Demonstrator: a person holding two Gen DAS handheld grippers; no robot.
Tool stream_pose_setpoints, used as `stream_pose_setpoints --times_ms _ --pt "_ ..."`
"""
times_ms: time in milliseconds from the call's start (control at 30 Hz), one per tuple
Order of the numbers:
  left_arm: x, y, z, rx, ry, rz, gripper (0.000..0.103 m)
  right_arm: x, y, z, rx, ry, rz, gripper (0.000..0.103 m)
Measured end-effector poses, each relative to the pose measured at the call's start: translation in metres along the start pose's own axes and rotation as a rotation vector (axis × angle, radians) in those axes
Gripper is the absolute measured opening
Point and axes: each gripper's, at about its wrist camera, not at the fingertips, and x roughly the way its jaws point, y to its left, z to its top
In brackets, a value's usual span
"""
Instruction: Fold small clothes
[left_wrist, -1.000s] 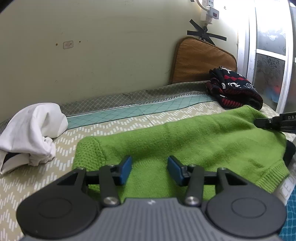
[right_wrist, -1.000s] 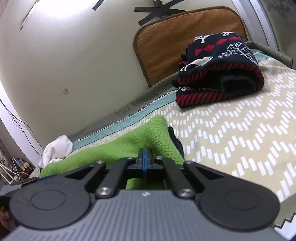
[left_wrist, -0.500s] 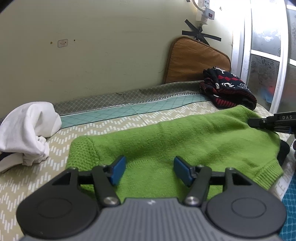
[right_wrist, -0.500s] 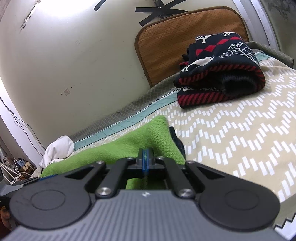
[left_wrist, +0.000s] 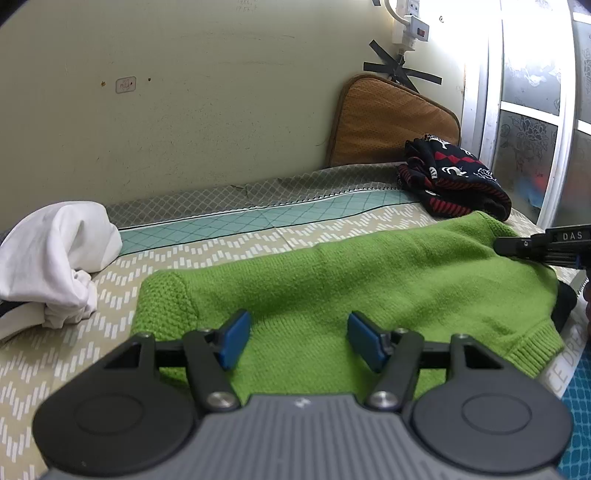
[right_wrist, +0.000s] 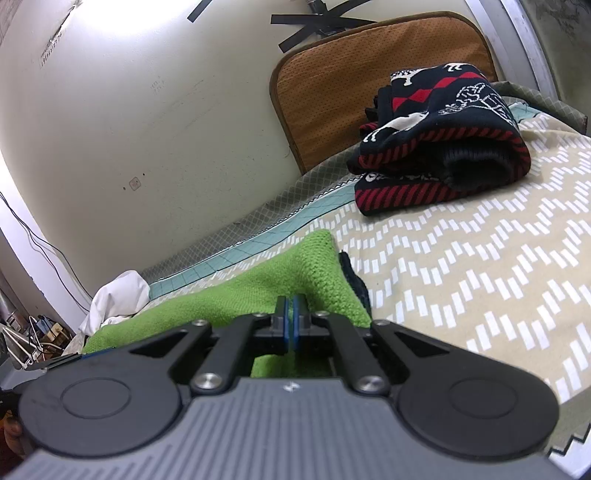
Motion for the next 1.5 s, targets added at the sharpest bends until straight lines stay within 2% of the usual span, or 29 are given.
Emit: stream_pose_setpoints --times_ms 1500 --pt "-0.0002 -0.0012 -0.0005 0.014 0.001 0.001 0.063 -0.0002 0.0004 -0.0003 0.002 -0.002 0.001 0.007"
